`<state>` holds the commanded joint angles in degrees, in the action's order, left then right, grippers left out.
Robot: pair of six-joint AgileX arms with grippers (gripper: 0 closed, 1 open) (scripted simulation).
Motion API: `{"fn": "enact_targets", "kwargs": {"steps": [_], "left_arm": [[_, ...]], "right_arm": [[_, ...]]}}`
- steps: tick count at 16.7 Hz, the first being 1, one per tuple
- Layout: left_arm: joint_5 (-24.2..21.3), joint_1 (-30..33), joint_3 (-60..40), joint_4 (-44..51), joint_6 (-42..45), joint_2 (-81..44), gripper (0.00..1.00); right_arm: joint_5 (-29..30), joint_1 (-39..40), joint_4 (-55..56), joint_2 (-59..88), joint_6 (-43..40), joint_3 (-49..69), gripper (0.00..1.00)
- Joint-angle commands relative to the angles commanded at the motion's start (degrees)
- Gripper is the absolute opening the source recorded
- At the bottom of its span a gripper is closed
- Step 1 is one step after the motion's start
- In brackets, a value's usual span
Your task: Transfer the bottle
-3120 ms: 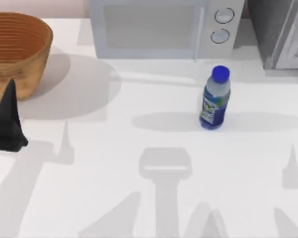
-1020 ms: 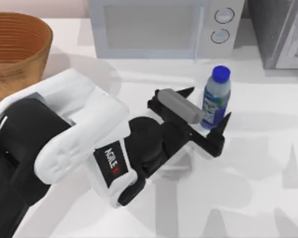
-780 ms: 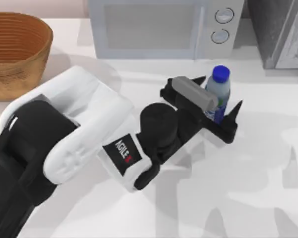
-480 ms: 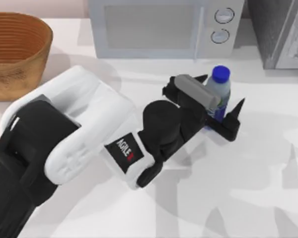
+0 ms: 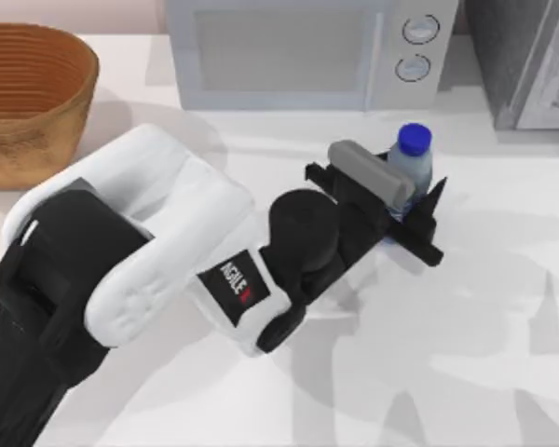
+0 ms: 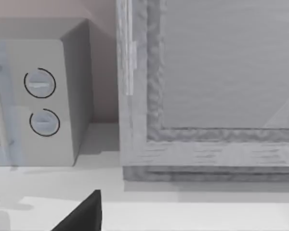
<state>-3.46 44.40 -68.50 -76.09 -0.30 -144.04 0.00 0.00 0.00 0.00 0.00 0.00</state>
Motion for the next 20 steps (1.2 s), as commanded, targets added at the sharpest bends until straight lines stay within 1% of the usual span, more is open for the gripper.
{"fn": "enact_targets", "kwargs": {"steps": [6, 7, 16, 18, 20], "left_arm": [[0.0, 0.0, 0.0, 0.0, 0.0, 0.0, 0.02], [0.0, 0.0, 0.0, 0.0, 0.0, 0.0, 0.0], [-0.1, -0.3, 0.2, -0.1, 0.1, 0.2, 0.0], [-1.4, -2.2, 2.1, -1.2, 0.4, 1.3, 0.0], [-5.2, -6.4, 6.0, -2.9, 0.9, 3.6, 0.0]], "right_arm": [[0.0, 0.0, 0.0, 0.0, 0.0, 0.0, 1.0], [0.0, 0.0, 0.0, 0.0, 0.0, 0.0, 1.0], [0.0, 0.0, 0.0, 0.0, 0.0, 0.0, 1.0], [0.0, 0.0, 0.0, 0.0, 0.0, 0.0, 1.0], [0.0, 0.0, 0.0, 0.0, 0.0, 0.0, 1.0]]}}
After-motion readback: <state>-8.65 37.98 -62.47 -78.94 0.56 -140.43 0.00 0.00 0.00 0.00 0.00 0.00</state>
